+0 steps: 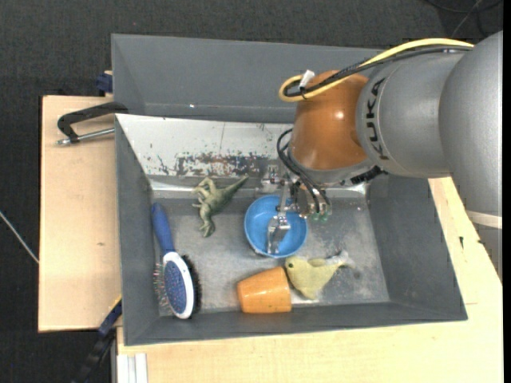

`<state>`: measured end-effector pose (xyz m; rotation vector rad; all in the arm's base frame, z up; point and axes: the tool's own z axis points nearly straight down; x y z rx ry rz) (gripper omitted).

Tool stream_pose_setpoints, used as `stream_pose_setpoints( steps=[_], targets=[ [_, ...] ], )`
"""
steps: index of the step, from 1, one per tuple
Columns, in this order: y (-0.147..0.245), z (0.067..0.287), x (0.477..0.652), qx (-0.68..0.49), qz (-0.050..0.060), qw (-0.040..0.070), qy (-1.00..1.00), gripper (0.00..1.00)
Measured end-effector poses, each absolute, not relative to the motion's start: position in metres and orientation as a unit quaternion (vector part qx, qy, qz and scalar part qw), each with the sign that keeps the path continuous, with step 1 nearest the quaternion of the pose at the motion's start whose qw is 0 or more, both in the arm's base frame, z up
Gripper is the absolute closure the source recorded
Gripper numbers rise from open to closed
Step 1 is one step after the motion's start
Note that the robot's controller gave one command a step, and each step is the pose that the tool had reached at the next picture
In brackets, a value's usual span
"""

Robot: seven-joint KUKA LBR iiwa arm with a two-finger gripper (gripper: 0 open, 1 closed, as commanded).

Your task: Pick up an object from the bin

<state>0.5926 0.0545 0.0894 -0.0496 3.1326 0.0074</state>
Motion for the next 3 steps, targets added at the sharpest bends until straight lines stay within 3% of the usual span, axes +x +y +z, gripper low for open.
stream_pose_setpoints(
  steps=[1,2,3],
  targets=[
    [0.008,0.096,0.587,-0.138,-0.001,0.002,0.99,0.0],
    [0.015,0.075,0.575,-0.273,-0.002,0.005,0.962,0.0],
    [0.015,0.079,0.577,-0.273,-0.002,0.008,0.962,1.0]
  ],
)
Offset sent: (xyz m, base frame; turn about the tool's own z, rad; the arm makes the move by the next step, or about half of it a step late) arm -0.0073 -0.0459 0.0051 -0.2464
